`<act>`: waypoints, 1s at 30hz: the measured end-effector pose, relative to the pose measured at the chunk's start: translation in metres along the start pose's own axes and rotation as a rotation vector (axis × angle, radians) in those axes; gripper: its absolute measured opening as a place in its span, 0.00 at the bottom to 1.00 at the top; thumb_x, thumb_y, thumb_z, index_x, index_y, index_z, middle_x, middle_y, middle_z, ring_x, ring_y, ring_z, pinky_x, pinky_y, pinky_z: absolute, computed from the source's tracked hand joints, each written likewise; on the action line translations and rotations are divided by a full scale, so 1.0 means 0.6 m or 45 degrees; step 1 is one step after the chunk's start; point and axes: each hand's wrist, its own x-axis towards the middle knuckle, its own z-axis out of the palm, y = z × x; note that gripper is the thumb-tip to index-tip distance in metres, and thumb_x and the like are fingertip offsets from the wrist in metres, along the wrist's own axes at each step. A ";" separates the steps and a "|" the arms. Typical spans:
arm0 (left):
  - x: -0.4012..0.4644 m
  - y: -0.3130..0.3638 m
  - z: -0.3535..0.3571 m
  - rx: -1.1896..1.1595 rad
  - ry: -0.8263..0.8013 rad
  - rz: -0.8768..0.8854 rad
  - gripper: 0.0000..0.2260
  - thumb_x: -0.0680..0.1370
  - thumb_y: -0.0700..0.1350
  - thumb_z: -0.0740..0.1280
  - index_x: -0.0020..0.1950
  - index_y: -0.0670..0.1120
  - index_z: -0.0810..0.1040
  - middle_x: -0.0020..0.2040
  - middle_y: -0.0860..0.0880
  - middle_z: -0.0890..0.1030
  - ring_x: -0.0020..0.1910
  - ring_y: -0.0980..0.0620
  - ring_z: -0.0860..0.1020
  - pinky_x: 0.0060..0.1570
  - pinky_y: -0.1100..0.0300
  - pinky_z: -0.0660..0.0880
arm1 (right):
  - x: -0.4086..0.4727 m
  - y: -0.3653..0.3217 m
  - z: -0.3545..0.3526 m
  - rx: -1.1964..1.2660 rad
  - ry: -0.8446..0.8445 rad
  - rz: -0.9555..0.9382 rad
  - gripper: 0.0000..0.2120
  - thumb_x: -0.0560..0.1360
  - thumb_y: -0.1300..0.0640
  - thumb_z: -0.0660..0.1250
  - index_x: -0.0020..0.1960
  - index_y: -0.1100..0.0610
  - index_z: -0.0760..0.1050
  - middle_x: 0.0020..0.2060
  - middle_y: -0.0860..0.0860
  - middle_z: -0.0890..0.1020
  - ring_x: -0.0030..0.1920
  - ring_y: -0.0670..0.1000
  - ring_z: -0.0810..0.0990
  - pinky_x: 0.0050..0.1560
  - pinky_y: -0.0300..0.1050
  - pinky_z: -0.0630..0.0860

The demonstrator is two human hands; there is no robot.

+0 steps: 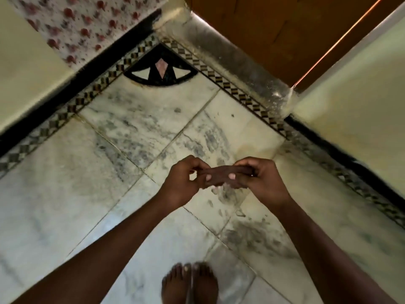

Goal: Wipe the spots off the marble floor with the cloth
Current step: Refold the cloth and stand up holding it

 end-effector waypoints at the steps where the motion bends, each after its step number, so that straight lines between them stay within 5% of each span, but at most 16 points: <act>1: -0.035 0.076 -0.028 -0.046 -0.003 0.012 0.06 0.74 0.51 0.75 0.44 0.63 0.82 0.47 0.56 0.84 0.51 0.53 0.85 0.60 0.56 0.79 | -0.038 -0.075 -0.021 0.039 0.024 0.003 0.08 0.71 0.75 0.76 0.45 0.64 0.83 0.34 0.52 0.86 0.32 0.52 0.86 0.33 0.44 0.81; 7: -0.247 0.470 -0.146 -0.173 -0.018 0.038 0.06 0.79 0.48 0.71 0.51 0.46 0.79 0.45 0.50 0.83 0.46 0.52 0.81 0.50 0.54 0.76 | -0.276 -0.465 -0.127 0.196 0.034 -0.012 0.06 0.74 0.74 0.75 0.47 0.69 0.80 0.29 0.54 0.84 0.27 0.47 0.81 0.30 0.41 0.76; 11: -0.380 0.678 -0.192 -0.173 0.009 0.103 0.11 0.79 0.55 0.69 0.53 0.48 0.77 0.47 0.44 0.83 0.49 0.36 0.82 0.53 0.37 0.80 | -0.421 -0.662 -0.190 0.260 0.131 -0.086 0.05 0.74 0.71 0.76 0.46 0.66 0.81 0.29 0.55 0.84 0.27 0.49 0.79 0.27 0.43 0.75; 14: -0.441 0.770 -0.197 -0.145 0.029 0.219 0.06 0.83 0.51 0.68 0.54 0.51 0.76 0.45 0.52 0.84 0.46 0.50 0.84 0.46 0.48 0.82 | -0.498 -0.743 -0.226 0.273 0.217 -0.169 0.05 0.73 0.68 0.79 0.45 0.64 0.83 0.32 0.57 0.85 0.29 0.51 0.81 0.29 0.43 0.78; 16: -0.472 0.822 -0.193 -0.159 0.075 0.275 0.04 0.84 0.49 0.69 0.57 0.56 0.76 0.49 0.55 0.86 0.49 0.56 0.85 0.48 0.55 0.83 | -0.540 -0.773 -0.255 0.274 0.293 -0.226 0.06 0.72 0.64 0.81 0.43 0.58 0.84 0.35 0.55 0.86 0.34 0.51 0.83 0.35 0.45 0.80; 19: -0.505 0.895 -0.175 -0.275 0.082 0.271 0.15 0.84 0.45 0.71 0.64 0.62 0.73 0.54 0.48 0.88 0.54 0.52 0.88 0.51 0.50 0.86 | -0.591 -0.792 -0.308 0.349 0.312 -0.230 0.08 0.70 0.57 0.83 0.43 0.56 0.84 0.37 0.54 0.85 0.38 0.54 0.83 0.41 0.53 0.81; 22: -0.515 0.956 -0.135 -0.282 -0.004 0.344 0.16 0.84 0.41 0.69 0.57 0.65 0.73 0.52 0.48 0.88 0.52 0.51 0.88 0.45 0.55 0.85 | -0.629 -0.791 -0.374 0.415 0.293 -0.248 0.11 0.72 0.56 0.81 0.46 0.61 0.82 0.36 0.55 0.81 0.37 0.55 0.80 0.40 0.53 0.77; 26: -0.482 1.029 -0.042 -0.021 -0.024 0.543 0.16 0.84 0.35 0.67 0.47 0.58 0.78 0.45 0.55 0.83 0.48 0.54 0.83 0.48 0.64 0.76 | -0.653 -0.770 -0.494 0.297 0.311 -0.324 0.06 0.79 0.59 0.75 0.48 0.61 0.79 0.35 0.52 0.79 0.36 0.52 0.77 0.37 0.47 0.74; 30: -0.436 1.103 0.074 0.034 -0.108 0.541 0.18 0.81 0.30 0.67 0.45 0.52 0.87 0.46 0.57 0.88 0.50 0.57 0.85 0.51 0.67 0.78 | -0.657 -0.737 -0.624 0.208 0.432 -0.363 0.06 0.79 0.61 0.75 0.48 0.60 0.79 0.35 0.59 0.81 0.34 0.48 0.77 0.33 0.41 0.72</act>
